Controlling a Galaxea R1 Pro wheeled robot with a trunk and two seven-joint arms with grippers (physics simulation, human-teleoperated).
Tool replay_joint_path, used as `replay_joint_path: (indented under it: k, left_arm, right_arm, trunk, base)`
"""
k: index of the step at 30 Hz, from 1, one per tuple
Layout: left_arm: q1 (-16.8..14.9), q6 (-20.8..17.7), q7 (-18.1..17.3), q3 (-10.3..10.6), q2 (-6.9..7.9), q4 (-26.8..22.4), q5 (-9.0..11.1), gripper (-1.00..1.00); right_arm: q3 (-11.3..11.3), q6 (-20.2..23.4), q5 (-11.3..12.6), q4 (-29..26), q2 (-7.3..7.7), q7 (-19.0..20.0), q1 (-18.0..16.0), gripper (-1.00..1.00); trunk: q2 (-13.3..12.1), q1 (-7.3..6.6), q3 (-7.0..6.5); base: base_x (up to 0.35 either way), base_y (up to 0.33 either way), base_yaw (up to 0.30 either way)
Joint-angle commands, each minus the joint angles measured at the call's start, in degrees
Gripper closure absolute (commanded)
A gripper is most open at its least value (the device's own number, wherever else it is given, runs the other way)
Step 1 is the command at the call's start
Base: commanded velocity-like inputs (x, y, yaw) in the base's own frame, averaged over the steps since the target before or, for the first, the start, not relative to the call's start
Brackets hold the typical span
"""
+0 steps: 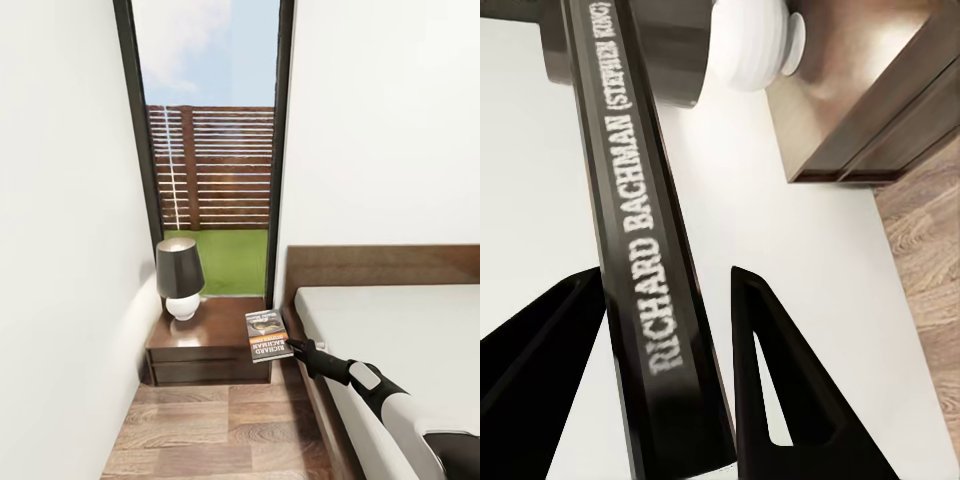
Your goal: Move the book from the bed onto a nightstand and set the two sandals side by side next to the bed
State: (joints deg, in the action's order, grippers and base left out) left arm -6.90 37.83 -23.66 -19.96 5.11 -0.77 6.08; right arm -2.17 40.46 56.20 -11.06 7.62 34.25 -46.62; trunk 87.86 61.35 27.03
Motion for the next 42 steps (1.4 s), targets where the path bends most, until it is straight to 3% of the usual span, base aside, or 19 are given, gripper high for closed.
replay_joint_path:
  k: [1, 42]
  left_arm:
    - [-0.04, -0.03, -0.60, -0.08, 0.01, 0.07, 0.60, -1.00]
    - [-0.04, -0.03, -0.60, -0.08, 0.07, 0.07, 0.60, -1.00]
  right_arm:
    - [0.00, 0.32, 0.58, -0.01, 0.03, 0.11, -0.05, 1.00]
    - [-0.03, 0.32, 0.57, -0.01, 0.03, 0.03, -0.05, 1.00]
  trunk:
    - [0.03, 0.02, 0.06]
    - [0.03, 0.02, 0.06]
  base:
    - [0.213, 0.000, 0.000]
    - [0.213, 0.000, 0.000]
